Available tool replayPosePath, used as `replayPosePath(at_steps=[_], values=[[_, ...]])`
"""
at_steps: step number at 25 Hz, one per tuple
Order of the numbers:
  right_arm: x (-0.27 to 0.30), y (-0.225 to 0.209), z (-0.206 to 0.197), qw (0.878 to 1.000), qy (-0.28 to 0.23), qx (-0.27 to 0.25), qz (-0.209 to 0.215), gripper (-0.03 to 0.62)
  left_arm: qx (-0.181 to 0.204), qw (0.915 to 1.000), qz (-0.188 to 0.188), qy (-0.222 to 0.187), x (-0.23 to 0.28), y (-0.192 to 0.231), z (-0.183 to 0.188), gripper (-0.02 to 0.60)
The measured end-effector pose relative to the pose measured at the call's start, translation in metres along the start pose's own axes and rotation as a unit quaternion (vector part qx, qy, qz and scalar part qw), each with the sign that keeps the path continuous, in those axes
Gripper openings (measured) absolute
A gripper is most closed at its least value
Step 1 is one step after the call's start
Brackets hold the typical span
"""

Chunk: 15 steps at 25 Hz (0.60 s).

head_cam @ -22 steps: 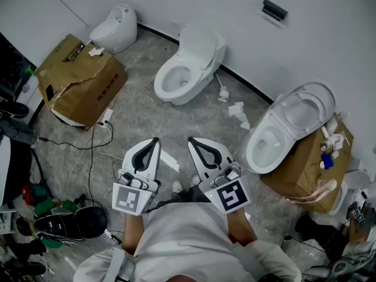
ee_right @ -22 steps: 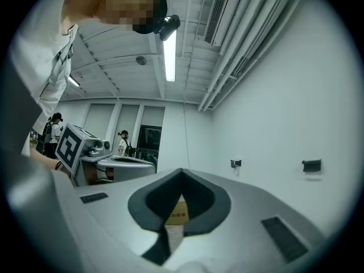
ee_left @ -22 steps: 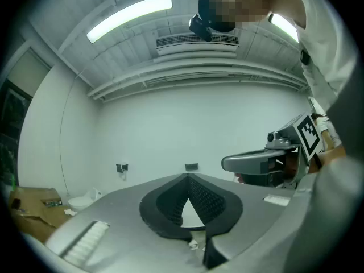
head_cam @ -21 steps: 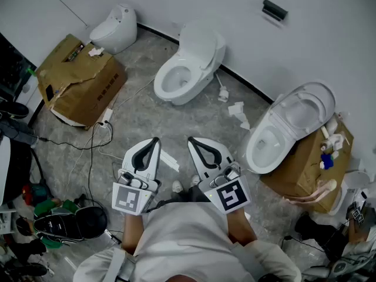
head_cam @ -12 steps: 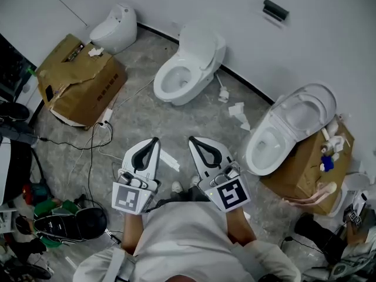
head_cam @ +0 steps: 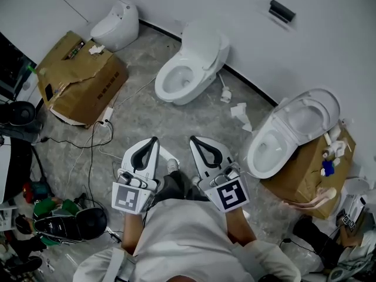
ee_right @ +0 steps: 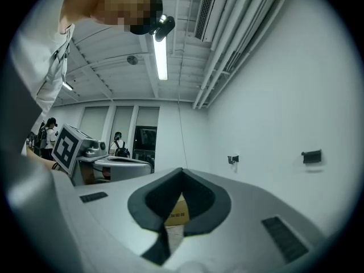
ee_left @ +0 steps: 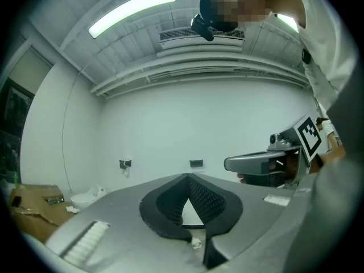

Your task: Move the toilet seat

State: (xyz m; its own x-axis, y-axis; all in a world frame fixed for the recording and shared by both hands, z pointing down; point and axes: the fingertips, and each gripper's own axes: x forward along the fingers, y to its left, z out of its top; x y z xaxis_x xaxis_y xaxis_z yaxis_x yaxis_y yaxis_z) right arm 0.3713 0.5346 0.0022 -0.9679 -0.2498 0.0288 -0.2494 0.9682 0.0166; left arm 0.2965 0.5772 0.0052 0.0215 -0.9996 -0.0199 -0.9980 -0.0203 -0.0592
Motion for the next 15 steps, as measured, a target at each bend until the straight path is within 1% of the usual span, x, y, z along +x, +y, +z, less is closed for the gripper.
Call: replayPosePath(at_steps=[4,7,11,15], values=[[0.035,-0.011,-0.004,1.000,0.003,-0.002,-0.006,0.000,-0.004,1.0000,-0.005,0.004,0.020,0.031,-0.005,0.000],[0.067,-0.019,-0.005,1.000,0.003,0.002,-0.013,0.000,-0.007,0.9998,-0.017,0.002,0.036,0.058,-0.012,0.000],[0.104,-0.032,-0.009,1.000,0.004,-0.003,-0.023,0.000,0.004,0.9994,-0.033,0.004,0.059,0.091,-0.019,0.000],[0.139,-0.040,-0.009,0.999,0.005,-0.008,-0.032,0.000,-0.001,0.9990,-0.044,0.000,0.077,0.125,-0.021,0.000]])
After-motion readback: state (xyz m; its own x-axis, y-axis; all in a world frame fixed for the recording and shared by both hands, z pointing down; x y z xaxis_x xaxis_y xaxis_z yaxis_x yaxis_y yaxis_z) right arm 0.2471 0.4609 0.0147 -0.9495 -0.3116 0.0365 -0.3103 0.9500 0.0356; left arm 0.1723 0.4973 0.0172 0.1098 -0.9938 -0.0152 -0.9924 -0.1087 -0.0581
